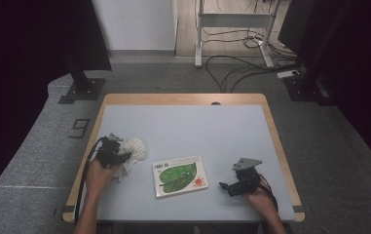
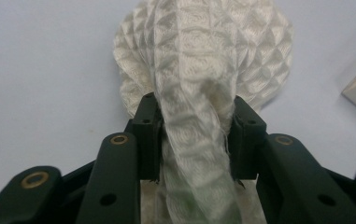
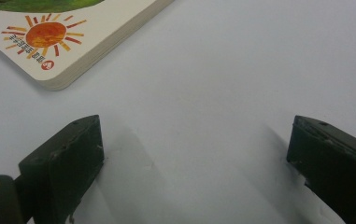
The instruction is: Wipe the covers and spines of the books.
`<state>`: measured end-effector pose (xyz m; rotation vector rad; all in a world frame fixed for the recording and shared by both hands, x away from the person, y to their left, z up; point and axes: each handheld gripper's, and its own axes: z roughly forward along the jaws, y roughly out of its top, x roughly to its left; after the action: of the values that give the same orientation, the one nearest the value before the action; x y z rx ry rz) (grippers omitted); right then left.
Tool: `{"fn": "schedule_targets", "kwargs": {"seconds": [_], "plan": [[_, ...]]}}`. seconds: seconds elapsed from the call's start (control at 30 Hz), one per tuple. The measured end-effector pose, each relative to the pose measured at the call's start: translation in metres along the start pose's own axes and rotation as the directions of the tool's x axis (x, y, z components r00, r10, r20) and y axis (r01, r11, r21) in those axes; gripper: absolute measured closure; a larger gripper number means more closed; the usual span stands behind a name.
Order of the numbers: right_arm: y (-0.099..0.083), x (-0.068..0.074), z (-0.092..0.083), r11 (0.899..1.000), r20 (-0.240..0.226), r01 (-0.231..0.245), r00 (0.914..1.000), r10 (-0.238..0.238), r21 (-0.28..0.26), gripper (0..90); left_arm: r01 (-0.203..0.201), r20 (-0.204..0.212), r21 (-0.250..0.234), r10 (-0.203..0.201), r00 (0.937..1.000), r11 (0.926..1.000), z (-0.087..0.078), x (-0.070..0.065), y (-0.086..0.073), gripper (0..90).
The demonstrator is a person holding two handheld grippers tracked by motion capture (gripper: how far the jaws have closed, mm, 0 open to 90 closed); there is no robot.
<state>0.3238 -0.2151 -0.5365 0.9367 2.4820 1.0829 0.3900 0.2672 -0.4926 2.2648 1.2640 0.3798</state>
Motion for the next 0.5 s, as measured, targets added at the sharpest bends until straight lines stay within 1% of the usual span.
{"fn": "schedule_targets", "kwargs": {"seconds": [0.1, 0.17, 0.2, 0.23, 0.27, 0.3, 0.33, 0.4, 0.43, 0.5], "plan": [[0.0, 0.0, 0.0, 1.0, -0.001, 0.0, 1.0, 0.0, 0.0, 3.0, -0.001, 0.003, 0.001, 0.001, 1.0, 1.0, 0.002, 0.001, -0.001, 59.2], [0.0, 0.0, 0.0, 1.0, -0.001, 0.0, 1.0, 0.0, 0.0, 3.0, 0.008, 0.011, -0.006, -0.008, 0.9999, 1.0, 0.002, 0.001, -0.002, 56.4], [0.0, 0.0, 0.0, 1.0, -0.001, 0.0, 1.0, 0.0, 0.0, 3.0, 0.013, 0.016, -0.011, -0.013, 0.9998, 0.9999, 0.001, 0.001, -0.002, 56.4], [0.0, 0.0, 0.0, 1.0, 0.0, 0.0, 1.0, 0.0, 0.0, 3.0, 0.014, 0.019, -0.015, -0.014, 0.9997, 0.9998, 0.001, 0.001, -0.003, 54.0], [0.0, 0.0, 0.0, 1.0, -0.001, 0.0, 1.0, 0.0, 0.0, 3.0, 0.016, 0.021, -0.017, -0.015, 0.9997, 0.9997, 0.0, 0.001, -0.003, 47.7], [0.0, 0.0, 0.0, 1.0, -0.001, 0.0, 1.0, 0.0, 0.0, 3.0, 0.016, 0.021, -0.016, -0.015, 0.9997, 0.9997, -0.001, 0.002, -0.003, 44.3], [0.0, 0.0, 0.0, 1.0, -0.001, 0.0, 1.0, 0.0, 0.0, 3.0, 0.023, 0.024, -0.023, -0.023, 0.9995, 0.9995, -0.002, 0.002, -0.003, 44.3], [0.0, 0.0, 0.0, 1.0, -0.001, 0.0, 1.0, 0.0, 0.0, 3.0, 0.032, 0.044, -0.034, -0.031, 0.9985, 0.9989, -0.005, 0.004, -0.003, 37.1], [0.0, 0.0, 0.0, 1.0, -0.001, 0.0, 1.0, 0.0, 0.0, 3.0, 0.044, 0.061, -0.046, -0.041, 0.9973, 0.998, -0.009, 0.006, -0.003, 34.1], [0.0, 0.0, 0.0, 1.0, -0.001, 0.0, 1.0, 0.0, 0.0, 3.0, 0.065, 0.101, -0.063, -0.059, 0.9932, 0.9959, -0.014, 0.008, -0.003, 29.0]]}}
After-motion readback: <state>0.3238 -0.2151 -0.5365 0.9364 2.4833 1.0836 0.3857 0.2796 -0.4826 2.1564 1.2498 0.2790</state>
